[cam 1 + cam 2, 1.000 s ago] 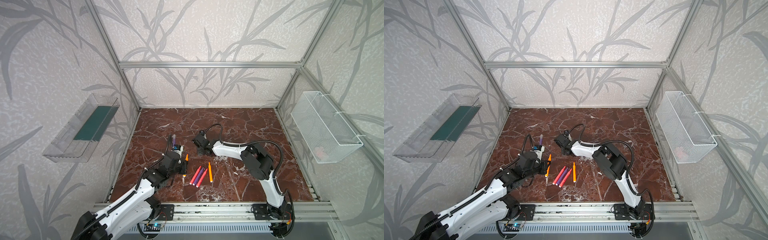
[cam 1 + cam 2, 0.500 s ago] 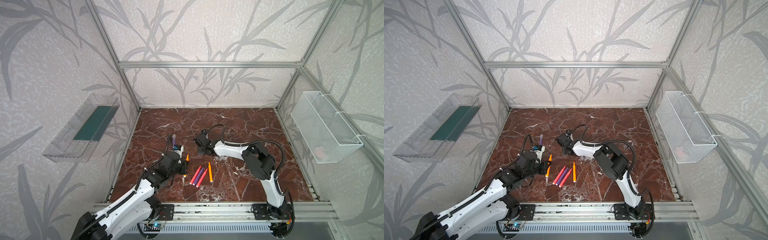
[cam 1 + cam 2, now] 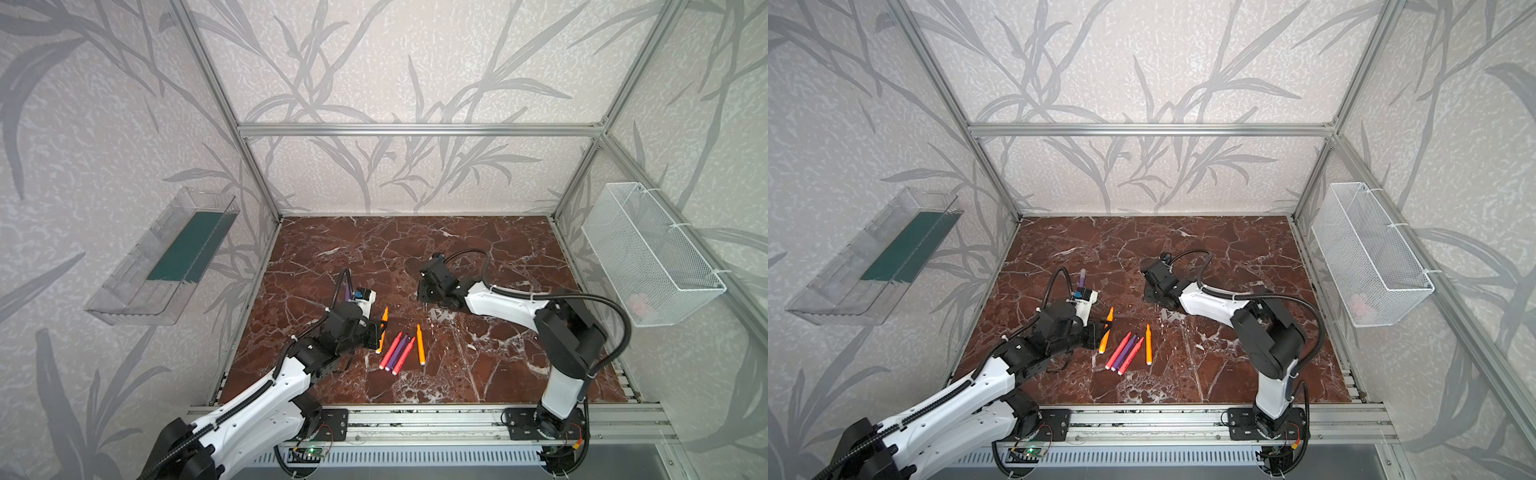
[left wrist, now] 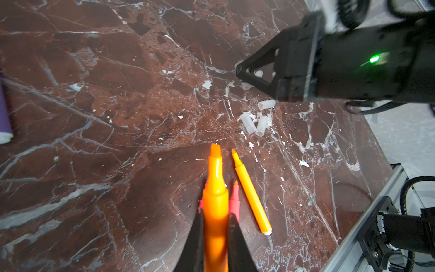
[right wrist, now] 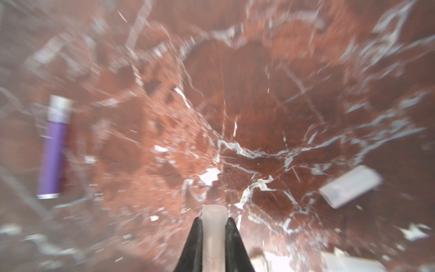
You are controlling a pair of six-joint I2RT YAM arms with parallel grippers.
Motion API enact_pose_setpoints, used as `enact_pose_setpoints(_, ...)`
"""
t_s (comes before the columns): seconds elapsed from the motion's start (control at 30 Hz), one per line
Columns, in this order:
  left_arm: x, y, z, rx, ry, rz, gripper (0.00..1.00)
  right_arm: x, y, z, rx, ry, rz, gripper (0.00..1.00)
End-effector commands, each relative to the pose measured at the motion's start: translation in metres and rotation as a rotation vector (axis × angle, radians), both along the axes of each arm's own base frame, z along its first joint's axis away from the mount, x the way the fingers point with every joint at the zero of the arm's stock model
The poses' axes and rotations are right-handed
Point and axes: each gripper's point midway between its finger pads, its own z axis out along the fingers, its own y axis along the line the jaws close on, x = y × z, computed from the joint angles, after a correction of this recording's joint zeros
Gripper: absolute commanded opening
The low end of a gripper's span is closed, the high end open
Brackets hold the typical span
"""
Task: Insert pens into pen caps
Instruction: Pick up the pen cap from the center of the table, then put on the pen cap to the pen.
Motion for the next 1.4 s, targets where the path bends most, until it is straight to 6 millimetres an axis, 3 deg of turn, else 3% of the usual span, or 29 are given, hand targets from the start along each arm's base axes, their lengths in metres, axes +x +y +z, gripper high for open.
enact_pose_setpoints(0.0,0.023,-0.029,0.067,-0.105,-0.165,-0.060,0.00,-0.003,-0.015,0.072,0.130,-0.143,-0.026,0.00)
enact_pose_setpoints(0.1,0.027,-0.054,0.103,-0.186,-0.230,-0.130,0.00,-0.019,-0.043,0.092,0.195,-0.206,-0.055,0.00)
enact_pose_setpoints(0.17,0.027,-0.066,0.116,-0.215,-0.259,-0.165,0.00,-0.027,-0.065,0.100,0.213,-0.248,-0.080,0.00)
enact_pose_setpoints(0.33,0.028,-0.088,0.124,-0.238,-0.274,-0.219,0.00,-0.046,-0.113,0.104,0.276,-0.239,-0.118,0.00)
enact_pose_setpoints(0.57,0.019,-0.108,0.141,-0.279,-0.297,-0.285,0.00,-0.069,-0.149,0.120,0.346,-0.286,-0.154,0.00)
enact_pose_setpoints(0.73,0.000,-0.125,0.140,-0.275,-0.310,-0.352,0.00,-0.074,-0.155,0.151,0.451,-0.334,-0.146,0.00)
enact_pose_setpoints(0.87,-0.007,-0.130,0.133,-0.260,-0.302,-0.365,0.00,-0.071,-0.146,0.167,0.496,-0.336,-0.117,0.00)
enact_pose_setpoints(1.1,-0.017,-0.134,0.122,-0.259,-0.287,-0.377,0.00,-0.052,-0.135,0.169,0.509,-0.319,-0.108,0.00)
enact_pose_setpoints(1.37,-0.018,-0.150,0.101,-0.243,-0.229,-0.412,0.00,-0.045,-0.115,0.175,0.561,-0.335,-0.027,0.00)
